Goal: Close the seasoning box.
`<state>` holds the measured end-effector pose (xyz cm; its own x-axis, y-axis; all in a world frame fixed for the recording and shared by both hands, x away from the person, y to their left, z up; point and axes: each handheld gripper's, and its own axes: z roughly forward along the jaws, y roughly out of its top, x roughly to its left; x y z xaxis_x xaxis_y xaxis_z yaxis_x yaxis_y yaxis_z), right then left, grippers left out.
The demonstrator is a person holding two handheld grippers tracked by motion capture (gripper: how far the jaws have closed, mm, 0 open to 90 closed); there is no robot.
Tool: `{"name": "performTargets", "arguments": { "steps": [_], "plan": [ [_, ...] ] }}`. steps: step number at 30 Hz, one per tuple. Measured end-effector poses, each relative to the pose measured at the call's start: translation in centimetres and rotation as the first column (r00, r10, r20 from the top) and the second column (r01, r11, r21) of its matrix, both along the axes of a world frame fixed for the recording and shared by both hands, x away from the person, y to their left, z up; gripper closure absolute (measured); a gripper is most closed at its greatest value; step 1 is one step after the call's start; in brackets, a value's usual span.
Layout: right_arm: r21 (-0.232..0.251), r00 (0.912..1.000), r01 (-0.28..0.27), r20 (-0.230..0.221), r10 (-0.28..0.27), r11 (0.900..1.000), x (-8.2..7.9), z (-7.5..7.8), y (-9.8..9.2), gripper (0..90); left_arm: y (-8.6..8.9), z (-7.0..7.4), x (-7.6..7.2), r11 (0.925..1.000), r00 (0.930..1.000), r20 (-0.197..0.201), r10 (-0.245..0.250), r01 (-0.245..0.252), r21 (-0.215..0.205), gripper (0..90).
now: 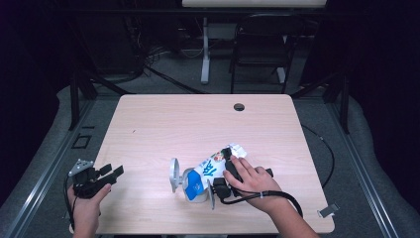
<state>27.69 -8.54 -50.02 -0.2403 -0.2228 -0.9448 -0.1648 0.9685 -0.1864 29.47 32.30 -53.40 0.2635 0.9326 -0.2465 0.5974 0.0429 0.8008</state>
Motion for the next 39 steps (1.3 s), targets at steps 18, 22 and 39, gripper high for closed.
{"name": "performTargets", "arguments": {
  "steps": [18,22,39],
  "plan": [
    [0.008,1.0000,-0.010,0.002,0.010,1.000,0.00,-0.08,-0.03,48.4,0.02,0.01,0.00,1.0000,1.0000,0.001,0.002,-0.002,-0.001,46.7],
    [0.007,0.9999,-0.010,0.000,0.010,1.000,-0.01,-0.09,-0.02,48.5,0.02,0.01,0.00,1.0000,1.0000,0.002,0.002,-0.002,-0.001,46.7],
    [0.015,0.9998,-0.017,-0.002,0.017,1.000,0.00,-0.08,-0.02,49.1,0.19,-0.04,0.02,1.0000,1.0000,-0.005,0.004,-0.004,0.002,46.7]
  ]
}}
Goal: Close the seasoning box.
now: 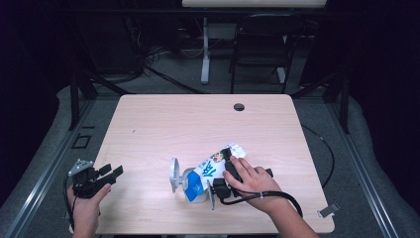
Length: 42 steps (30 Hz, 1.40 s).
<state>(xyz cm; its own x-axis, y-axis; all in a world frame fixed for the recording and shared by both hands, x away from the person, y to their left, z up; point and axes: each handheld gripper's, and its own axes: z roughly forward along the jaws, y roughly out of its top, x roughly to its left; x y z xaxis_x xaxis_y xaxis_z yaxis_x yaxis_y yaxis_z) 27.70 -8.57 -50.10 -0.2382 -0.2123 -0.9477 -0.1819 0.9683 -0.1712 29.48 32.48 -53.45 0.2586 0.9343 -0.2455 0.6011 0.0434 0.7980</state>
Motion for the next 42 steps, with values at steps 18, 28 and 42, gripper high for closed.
{"name": "performTargets", "arguments": {
  "steps": [18,28,42],
  "plan": [
    [0.000,1.0000,-0.001,0.001,0.001,1.000,-0.05,0.14,0.05,49.8,0.12,-0.08,0.03,1.0000,1.0000,-0.003,0.003,-0.003,-0.001,46.7],
    [0.002,1.0000,-0.003,-0.002,0.003,1.000,-0.03,0.11,0.02,50.1,0.08,-0.13,0.05,1.0000,1.0000,0.000,0.004,-0.004,-0.002,46.7],
    [-0.004,0.9999,-0.009,0.008,0.009,1.000,-0.13,0.20,0.02,50.2,0.08,-0.12,0.04,1.0000,1.0000,-0.001,0.005,-0.005,-0.002,46.7]
  ]
}}
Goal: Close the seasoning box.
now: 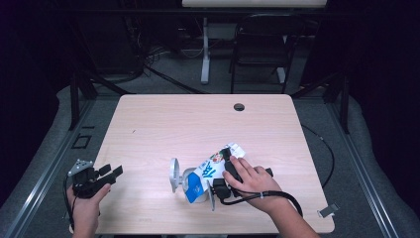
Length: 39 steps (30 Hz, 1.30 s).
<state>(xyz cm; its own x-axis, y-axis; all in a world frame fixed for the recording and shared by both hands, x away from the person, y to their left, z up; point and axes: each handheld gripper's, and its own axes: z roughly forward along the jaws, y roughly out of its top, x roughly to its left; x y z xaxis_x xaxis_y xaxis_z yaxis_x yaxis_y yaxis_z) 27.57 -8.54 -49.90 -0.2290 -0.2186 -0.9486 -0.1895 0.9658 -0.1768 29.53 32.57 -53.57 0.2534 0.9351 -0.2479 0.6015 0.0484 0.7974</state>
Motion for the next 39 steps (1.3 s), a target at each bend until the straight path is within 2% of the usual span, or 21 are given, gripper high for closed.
{"name": "performTargets", "arguments": {
  "steps": [39],
  "plan": [
    [0.000,0.9998,0.011,-0.016,-0.011,1.000,-0.25,0.25,0.12,57.9,-0.05,-0.03,0.03,1.0000,1.0000,0.003,0.002,-0.002,0.000,46.7]
  ]
}}
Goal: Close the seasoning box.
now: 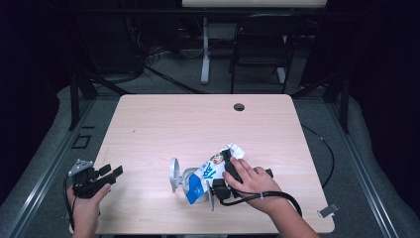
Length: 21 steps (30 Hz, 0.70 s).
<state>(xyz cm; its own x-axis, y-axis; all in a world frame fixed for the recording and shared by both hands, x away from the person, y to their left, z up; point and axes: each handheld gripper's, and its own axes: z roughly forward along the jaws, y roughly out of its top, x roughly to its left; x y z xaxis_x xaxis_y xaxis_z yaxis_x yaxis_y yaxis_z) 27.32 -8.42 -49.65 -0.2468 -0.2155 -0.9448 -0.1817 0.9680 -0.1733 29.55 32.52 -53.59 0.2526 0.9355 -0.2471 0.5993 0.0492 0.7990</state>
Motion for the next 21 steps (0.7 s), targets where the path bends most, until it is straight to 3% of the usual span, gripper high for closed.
{"name": "performTargets", "arguments": {
  "steps": [21],
  "plan": [
    [0.005,1.0000,0.003,-0.001,-0.003,1.000,0.06,0.19,0.03,60.1,0.12,0.01,-0.02,1.0000,1.0000,-0.007,-0.003,0.003,0.003,46.7]
  ]
}}
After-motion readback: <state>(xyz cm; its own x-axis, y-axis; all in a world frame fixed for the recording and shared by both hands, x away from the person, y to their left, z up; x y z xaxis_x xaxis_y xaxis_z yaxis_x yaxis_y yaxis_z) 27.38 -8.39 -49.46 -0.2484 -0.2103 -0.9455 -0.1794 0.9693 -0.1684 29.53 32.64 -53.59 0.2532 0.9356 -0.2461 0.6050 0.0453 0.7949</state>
